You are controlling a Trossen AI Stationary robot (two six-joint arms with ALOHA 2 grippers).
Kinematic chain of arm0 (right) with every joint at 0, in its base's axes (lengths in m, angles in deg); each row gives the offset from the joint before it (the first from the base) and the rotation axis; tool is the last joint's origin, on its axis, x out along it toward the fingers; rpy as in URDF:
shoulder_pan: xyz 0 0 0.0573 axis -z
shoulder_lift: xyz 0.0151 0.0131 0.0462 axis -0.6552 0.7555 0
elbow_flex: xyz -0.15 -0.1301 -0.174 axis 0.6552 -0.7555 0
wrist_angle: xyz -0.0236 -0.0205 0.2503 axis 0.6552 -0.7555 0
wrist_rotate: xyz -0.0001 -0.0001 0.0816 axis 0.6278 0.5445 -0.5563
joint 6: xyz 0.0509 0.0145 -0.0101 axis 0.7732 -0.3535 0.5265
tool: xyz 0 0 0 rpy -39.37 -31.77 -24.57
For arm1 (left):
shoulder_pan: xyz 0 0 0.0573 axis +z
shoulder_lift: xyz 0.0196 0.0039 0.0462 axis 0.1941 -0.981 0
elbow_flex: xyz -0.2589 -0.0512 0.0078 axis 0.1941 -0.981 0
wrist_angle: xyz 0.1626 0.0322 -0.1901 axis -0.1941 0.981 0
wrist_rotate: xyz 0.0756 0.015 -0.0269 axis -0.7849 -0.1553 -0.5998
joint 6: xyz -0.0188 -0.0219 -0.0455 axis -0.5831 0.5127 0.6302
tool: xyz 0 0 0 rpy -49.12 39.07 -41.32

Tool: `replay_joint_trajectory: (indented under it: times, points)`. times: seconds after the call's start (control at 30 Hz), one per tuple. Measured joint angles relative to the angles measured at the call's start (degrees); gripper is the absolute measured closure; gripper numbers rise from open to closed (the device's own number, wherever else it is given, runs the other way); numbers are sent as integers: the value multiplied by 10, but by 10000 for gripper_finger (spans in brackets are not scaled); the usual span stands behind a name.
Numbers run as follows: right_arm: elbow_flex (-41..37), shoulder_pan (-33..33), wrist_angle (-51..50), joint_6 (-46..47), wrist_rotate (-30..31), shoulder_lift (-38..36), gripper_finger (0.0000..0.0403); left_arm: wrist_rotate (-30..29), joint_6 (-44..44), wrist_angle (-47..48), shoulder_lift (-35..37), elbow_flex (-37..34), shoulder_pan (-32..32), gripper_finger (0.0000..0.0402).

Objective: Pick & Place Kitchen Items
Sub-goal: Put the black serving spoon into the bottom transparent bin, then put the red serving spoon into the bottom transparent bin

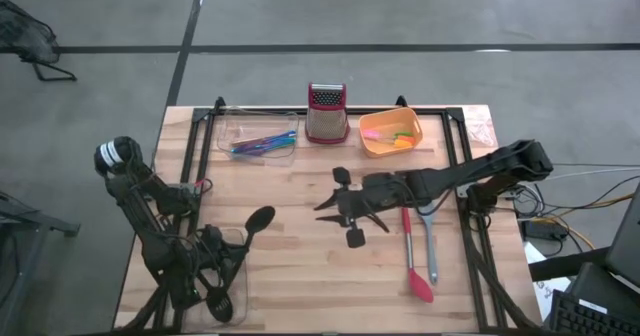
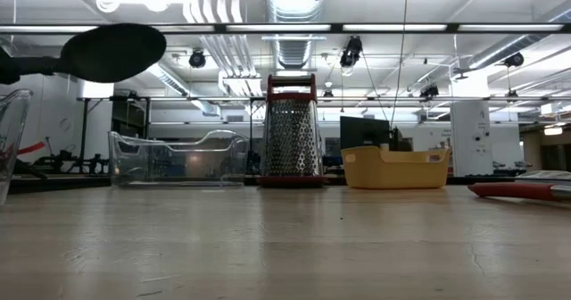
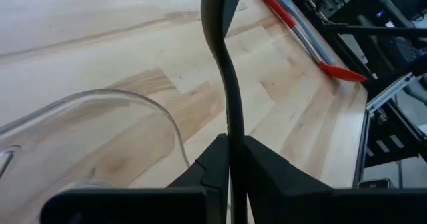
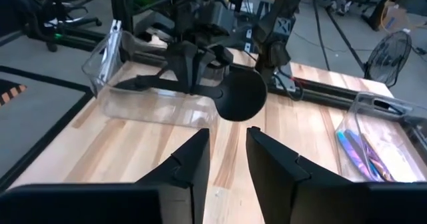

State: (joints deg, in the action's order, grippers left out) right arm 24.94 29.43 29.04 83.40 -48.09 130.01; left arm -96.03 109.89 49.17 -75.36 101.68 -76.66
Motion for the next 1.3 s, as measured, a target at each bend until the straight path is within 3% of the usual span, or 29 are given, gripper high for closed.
replay_joint_trajectory:
  times: [0.5, 0.7, 0.9, 1.13, 1.3]
  points:
    - [1, 4, -17, 6, 1, 9, 343, 48, 23, 8, 5, -3, 0, 285]
    - [1, 4, -17, 6, 1, 9, 350, 61, 9, 5, 5, -3, -1, 275]
    - [1, 4, -22, 6, 1, 9, 341, 2, -20, 2, 18, 4, -4, 274]
    - [1, 4, -71, 35, -1, 9, 316, -18, -89, 3, 64, 13, -4, 277]
    - [1, -7, -186, 104, -1, 5, 304, -143, -157, -8, 90, 26, -1, 278]
